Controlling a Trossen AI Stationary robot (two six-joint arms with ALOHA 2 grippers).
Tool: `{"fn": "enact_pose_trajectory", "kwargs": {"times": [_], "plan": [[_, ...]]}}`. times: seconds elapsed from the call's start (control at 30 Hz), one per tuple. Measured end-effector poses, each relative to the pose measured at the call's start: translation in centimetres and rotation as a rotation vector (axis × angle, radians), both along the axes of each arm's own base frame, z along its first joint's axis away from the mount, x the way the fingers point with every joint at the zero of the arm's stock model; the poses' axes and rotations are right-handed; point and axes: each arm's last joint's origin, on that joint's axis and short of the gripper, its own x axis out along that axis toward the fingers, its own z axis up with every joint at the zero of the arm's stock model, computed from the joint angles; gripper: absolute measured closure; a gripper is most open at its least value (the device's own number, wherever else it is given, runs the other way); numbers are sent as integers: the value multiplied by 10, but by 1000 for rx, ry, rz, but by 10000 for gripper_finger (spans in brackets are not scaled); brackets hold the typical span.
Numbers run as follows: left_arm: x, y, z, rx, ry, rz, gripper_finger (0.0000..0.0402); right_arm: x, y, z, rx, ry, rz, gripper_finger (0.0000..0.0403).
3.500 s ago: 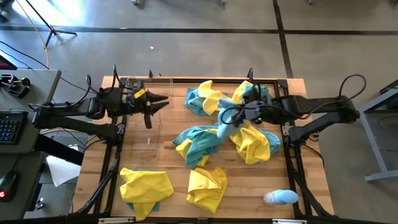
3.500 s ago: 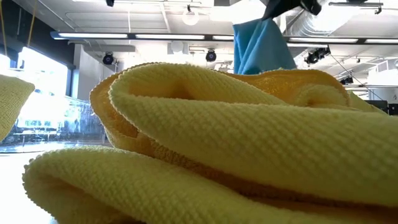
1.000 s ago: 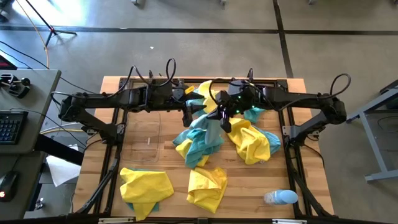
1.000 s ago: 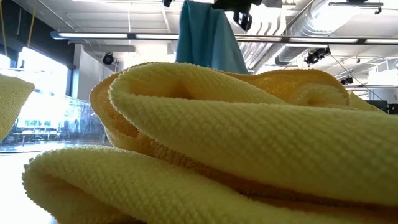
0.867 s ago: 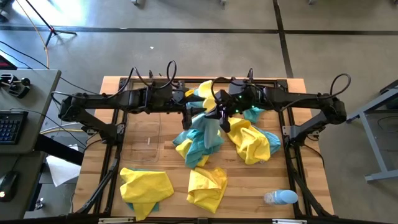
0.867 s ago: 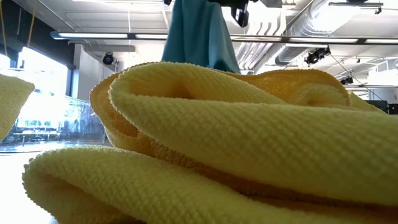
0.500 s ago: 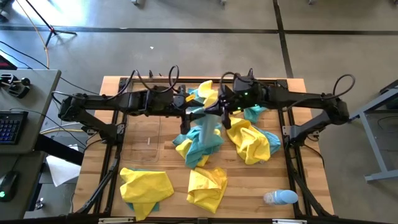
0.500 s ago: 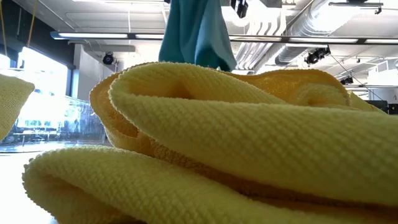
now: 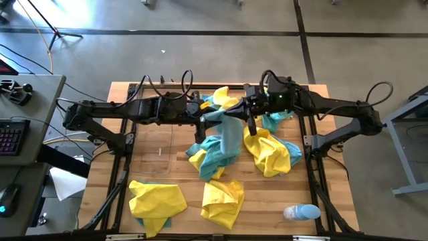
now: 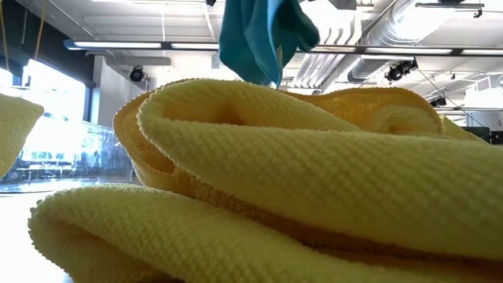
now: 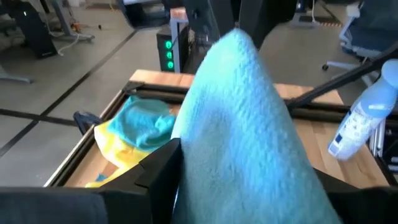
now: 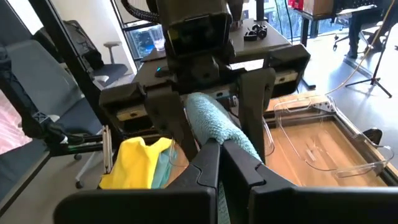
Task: Sort microfiber towel by color & place in baskets
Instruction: Put the blue microfiber cloth into the top transparent bin
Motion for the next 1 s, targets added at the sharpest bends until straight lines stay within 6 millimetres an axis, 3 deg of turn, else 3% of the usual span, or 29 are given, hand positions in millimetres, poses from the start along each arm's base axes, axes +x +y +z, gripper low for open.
{"fn": "enact_pose_trajectory", "kwargs": {"times": [0.17, 0.4, 0.5, 0.73, 1.0], "plan": [[14, 0, -6, -3, -36, -11, 241, 0, 0, 0, 0, 3, -2, 402], [18, 2, -13, -22, -1, 7, 375, -2, -2, -8, 11, 82, -71, 398], [9, 7, -8, -10, 4, 42, 390, -4, -4, -14, 28, 153, -140, 381], [-40, 27, 14, 73, 135, 315, 398, -10, -7, -27, 87, 298, -306, 312], [-113, 70, 43, 70, 125, 669, 400, -14, -11, -37, 102, 363, -470, 259]]}}
